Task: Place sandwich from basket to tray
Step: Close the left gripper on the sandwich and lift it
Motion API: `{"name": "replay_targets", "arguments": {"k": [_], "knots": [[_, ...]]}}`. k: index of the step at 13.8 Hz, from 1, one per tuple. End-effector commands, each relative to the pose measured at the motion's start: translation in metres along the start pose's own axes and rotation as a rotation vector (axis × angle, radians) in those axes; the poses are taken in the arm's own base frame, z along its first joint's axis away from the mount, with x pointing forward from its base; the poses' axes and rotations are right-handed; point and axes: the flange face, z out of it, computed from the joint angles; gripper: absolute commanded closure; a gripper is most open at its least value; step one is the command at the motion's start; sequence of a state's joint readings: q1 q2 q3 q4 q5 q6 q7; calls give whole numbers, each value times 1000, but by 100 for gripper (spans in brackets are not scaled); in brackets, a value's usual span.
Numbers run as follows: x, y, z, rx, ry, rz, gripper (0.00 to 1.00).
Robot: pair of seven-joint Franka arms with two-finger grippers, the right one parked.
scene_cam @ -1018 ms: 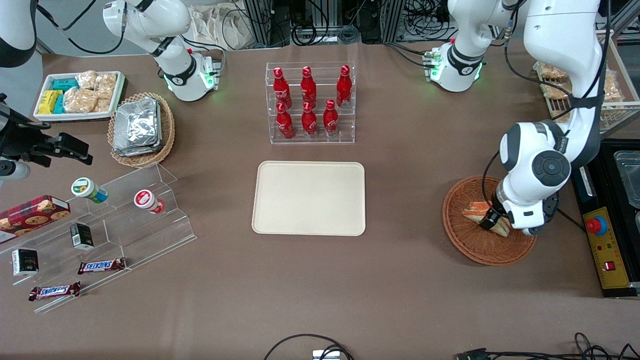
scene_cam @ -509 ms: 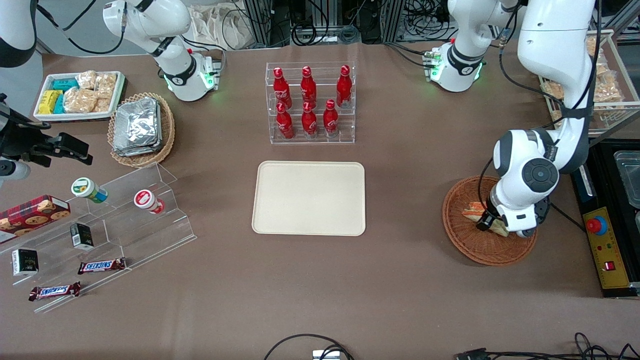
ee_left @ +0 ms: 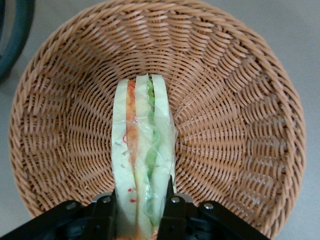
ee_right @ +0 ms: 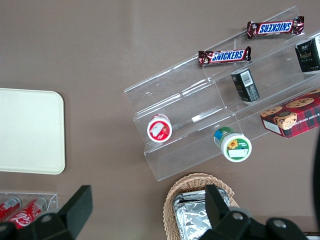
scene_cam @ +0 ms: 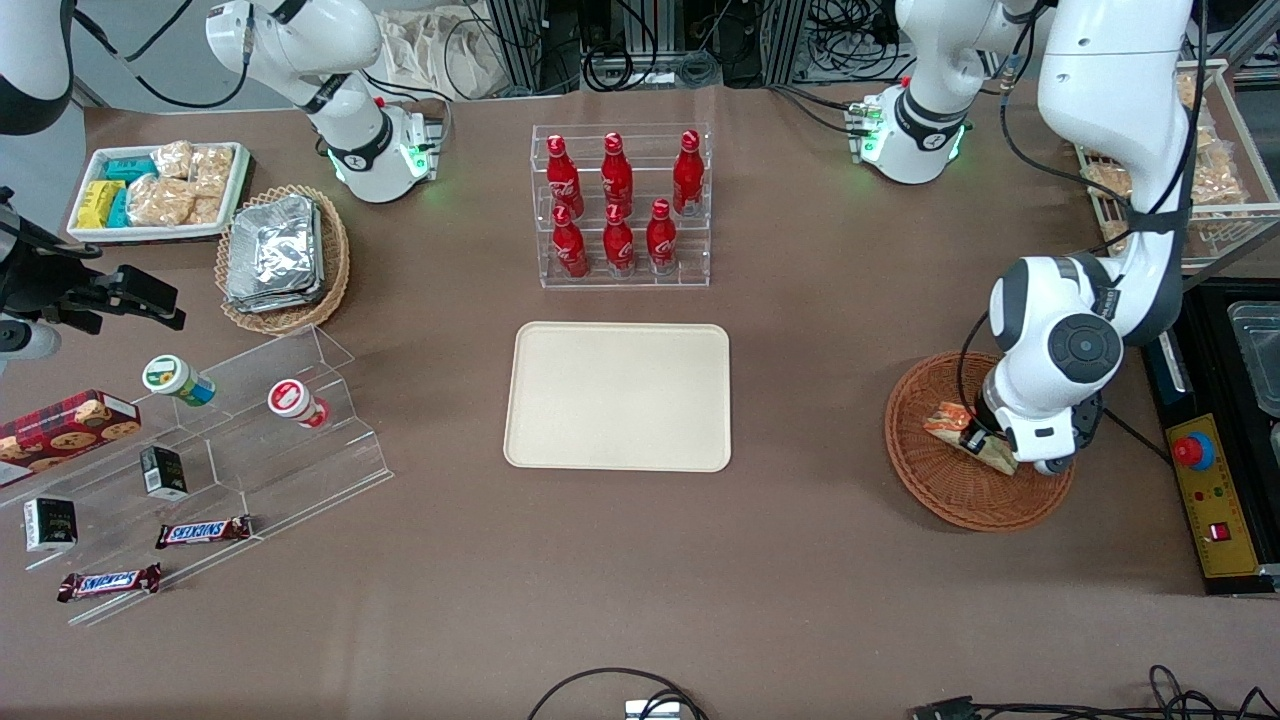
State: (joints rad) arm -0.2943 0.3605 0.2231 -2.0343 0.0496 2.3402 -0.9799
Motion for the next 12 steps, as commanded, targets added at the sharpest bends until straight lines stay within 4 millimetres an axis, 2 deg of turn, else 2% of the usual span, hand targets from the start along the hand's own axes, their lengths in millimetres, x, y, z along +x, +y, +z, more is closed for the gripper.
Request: {"name": "replay_targets", "arguments": {"k": [1, 3, 4, 6, 8, 10, 12], "knots": [[6, -4, -58, -32, 5, 91, 100], [5, -1, -95, -33, 7, 146, 100], [4, 1, -127, -49, 13, 209, 100], [-17, 25, -191, -62, 13, 355, 100], [-38, 45, -239, -61, 9, 498, 100], [-69, 63, -261, -72, -1, 696, 100], [-117, 87, -267, -93, -2, 885, 100]]}}
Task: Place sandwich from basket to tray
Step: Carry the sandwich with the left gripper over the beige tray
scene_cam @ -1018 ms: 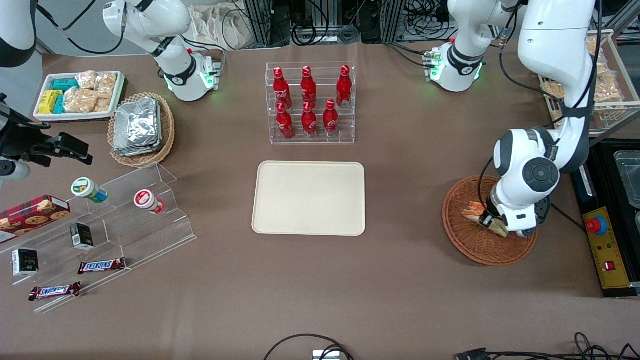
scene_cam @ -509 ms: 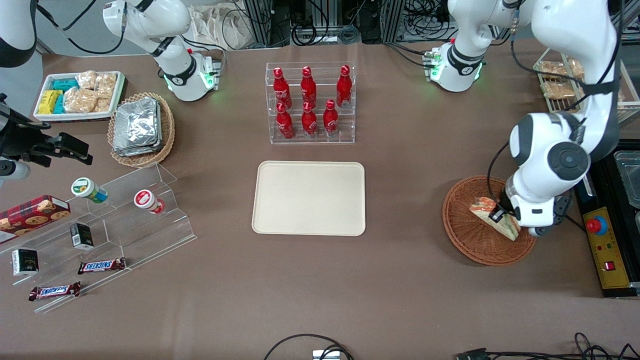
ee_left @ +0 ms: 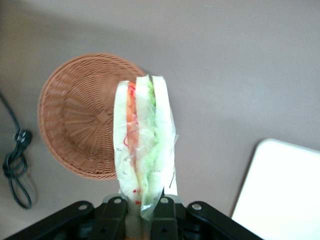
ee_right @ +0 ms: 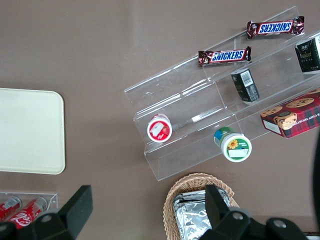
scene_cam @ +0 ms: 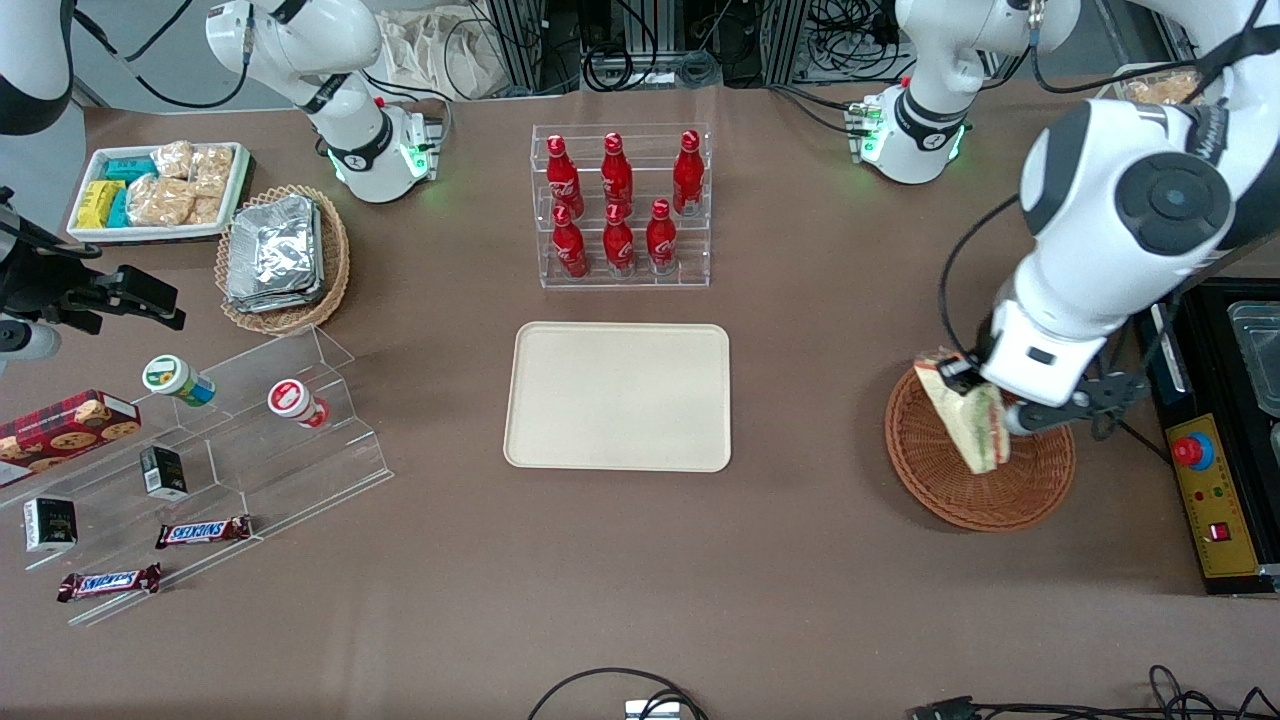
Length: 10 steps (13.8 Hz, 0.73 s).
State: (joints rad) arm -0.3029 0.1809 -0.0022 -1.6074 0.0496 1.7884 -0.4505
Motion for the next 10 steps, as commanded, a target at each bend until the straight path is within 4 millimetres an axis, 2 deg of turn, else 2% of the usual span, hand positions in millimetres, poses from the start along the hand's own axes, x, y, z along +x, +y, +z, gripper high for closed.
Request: {"name": "replay_targets", "arguments": {"k": [1, 4, 5, 7, 10], "knots": [[-21, 70, 8, -22, -23, 229, 100], [-55, 143, 33, -42, -42, 334, 100], [-57, 155, 48, -47, -55, 313, 100], [-70, 194, 74, -71, -21, 340, 100], [-77, 228, 139, -17, -3, 357, 100]]}}
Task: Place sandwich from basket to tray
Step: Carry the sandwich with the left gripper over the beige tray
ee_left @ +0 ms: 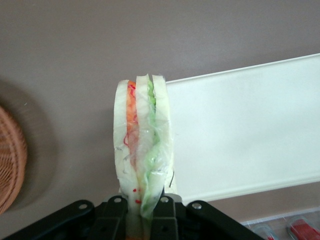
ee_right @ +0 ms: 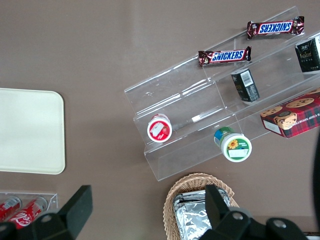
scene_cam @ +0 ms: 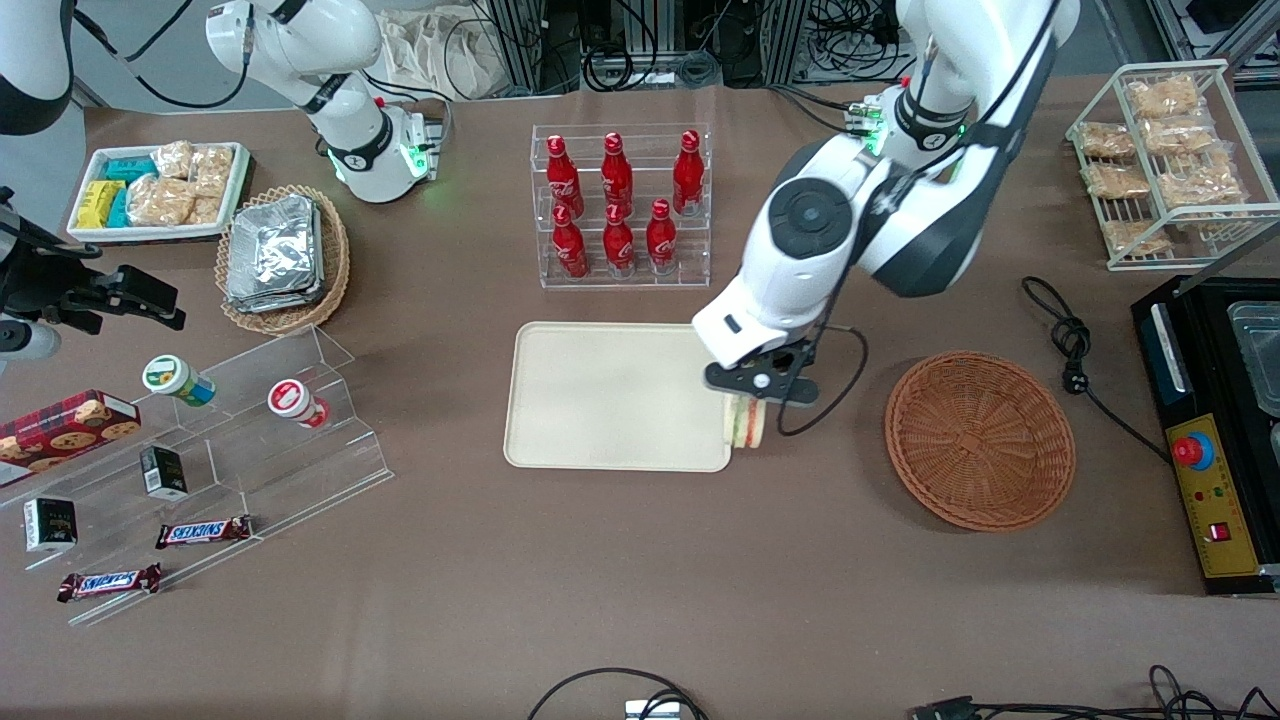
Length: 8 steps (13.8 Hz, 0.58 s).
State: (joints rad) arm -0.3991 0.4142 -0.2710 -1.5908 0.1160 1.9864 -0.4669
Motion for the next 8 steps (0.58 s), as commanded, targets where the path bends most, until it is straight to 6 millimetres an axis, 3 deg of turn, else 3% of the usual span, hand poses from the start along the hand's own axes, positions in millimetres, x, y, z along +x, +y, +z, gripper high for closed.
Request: {"name": "replay_targets", "arguments": {"k": [1, 3, 6, 8], "knots": [[8, 23, 55, 58, 9, -10, 100], [6, 35, 98, 55, 25, -42, 100], [-3, 59, 133, 64, 17, -54, 100], [-5, 61, 145, 92, 26, -65, 100]]}}
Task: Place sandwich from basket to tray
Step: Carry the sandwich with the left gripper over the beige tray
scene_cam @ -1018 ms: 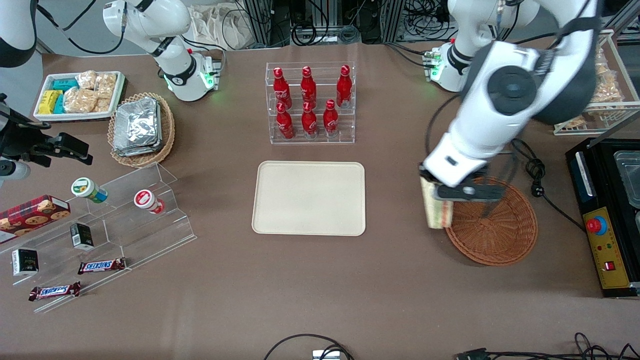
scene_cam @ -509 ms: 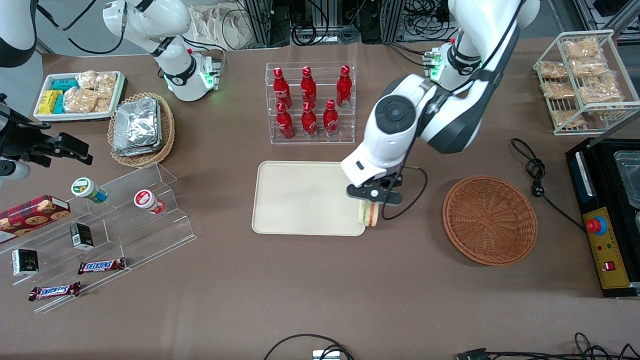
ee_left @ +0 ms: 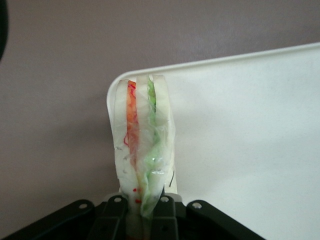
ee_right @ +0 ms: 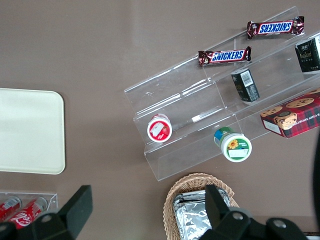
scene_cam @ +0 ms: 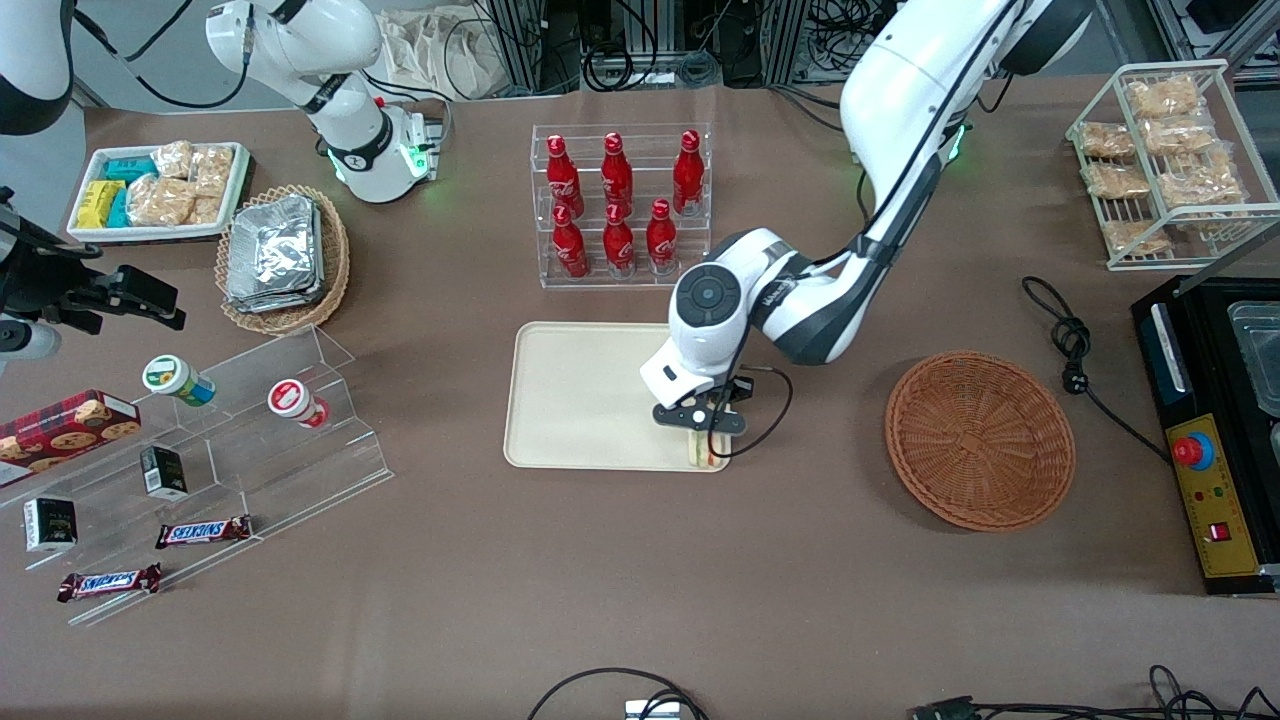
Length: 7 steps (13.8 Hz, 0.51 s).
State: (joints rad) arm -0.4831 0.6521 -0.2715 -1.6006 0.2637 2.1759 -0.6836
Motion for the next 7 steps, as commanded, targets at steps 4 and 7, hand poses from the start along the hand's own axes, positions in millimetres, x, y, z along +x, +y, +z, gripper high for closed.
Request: {"name": "replay_targets", "arguments": {"k": [4, 7], "knots": [[-4, 12, 6, 27, 30, -2, 100], [1, 7, 12, 17, 54, -13, 1]]}}
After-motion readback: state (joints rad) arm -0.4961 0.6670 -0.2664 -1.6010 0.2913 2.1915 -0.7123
